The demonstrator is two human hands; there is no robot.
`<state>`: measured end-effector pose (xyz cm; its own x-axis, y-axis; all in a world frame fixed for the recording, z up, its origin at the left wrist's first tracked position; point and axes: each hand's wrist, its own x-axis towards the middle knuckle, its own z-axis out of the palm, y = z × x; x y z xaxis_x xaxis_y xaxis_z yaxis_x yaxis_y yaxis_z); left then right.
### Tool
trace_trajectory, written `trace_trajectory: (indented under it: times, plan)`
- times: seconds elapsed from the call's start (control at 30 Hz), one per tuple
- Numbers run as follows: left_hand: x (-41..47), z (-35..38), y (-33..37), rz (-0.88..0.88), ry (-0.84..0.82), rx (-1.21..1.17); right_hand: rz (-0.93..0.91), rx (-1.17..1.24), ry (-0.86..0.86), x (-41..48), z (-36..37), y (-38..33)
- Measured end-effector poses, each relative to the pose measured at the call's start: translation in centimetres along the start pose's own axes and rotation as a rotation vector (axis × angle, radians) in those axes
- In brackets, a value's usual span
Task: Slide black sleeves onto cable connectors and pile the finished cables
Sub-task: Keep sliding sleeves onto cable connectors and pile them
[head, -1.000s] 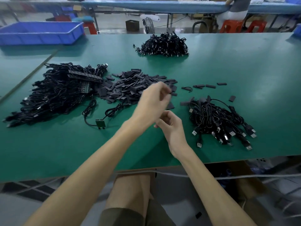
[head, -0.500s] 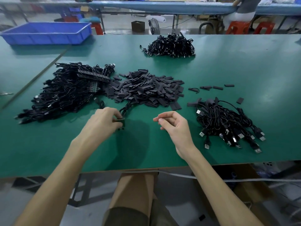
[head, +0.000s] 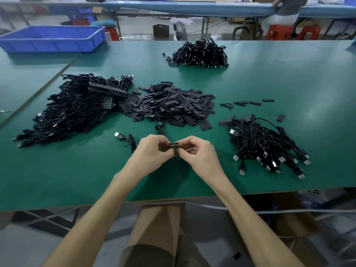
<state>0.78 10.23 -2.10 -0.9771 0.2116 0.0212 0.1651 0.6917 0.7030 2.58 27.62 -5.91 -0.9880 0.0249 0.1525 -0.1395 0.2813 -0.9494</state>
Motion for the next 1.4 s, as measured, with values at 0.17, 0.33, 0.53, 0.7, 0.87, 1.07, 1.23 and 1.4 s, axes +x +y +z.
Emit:
trace_trajectory:
  times: [0.17, 0.33, 0.53, 0.7, 0.87, 1.07, 1.23, 1.4]
  plan:
    - [-0.1, 0.3, 0.0, -0.01, 0.012, 0.013, 0.003, -0.047, 0.004, 0.0, -0.1, 0.1]
    - [-0.5, 0.5, 0.3, -0.003, 0.05, 0.007, 0.0, -0.031, 0.013, -0.1, -0.1, 0.1]
    - [-1.1, 1.0, 0.7, 0.006, 0.116, -0.002, -0.015, -0.074, 0.024, -0.3, -0.1, -0.2]
    - [-1.2, 1.8, 1.1, 0.006, 0.202, 0.036, -0.014, -0.115, 0.042, -0.4, 0.0, -0.3]
    - [-0.5, 1.2, 0.6, 0.053, 0.323, 0.097, 0.055, 0.024, 0.097, 0.0, -0.2, -0.1]
    - [0.8, -2.2, -1.7, -0.024, 0.315, 0.169, 0.108, 0.376, 0.151, 0.3, -0.8, -0.2]
    - [0.8, -3.2, -2.2, -0.103, 0.265, 0.608, 0.094, 0.475, 0.161, 0.2, -1.0, -0.4]
    - [0.6, -3.6, -2.1, -0.24, 0.166, 0.725, 0.129, 0.502, 0.211, 0.2, -1.1, -0.3]
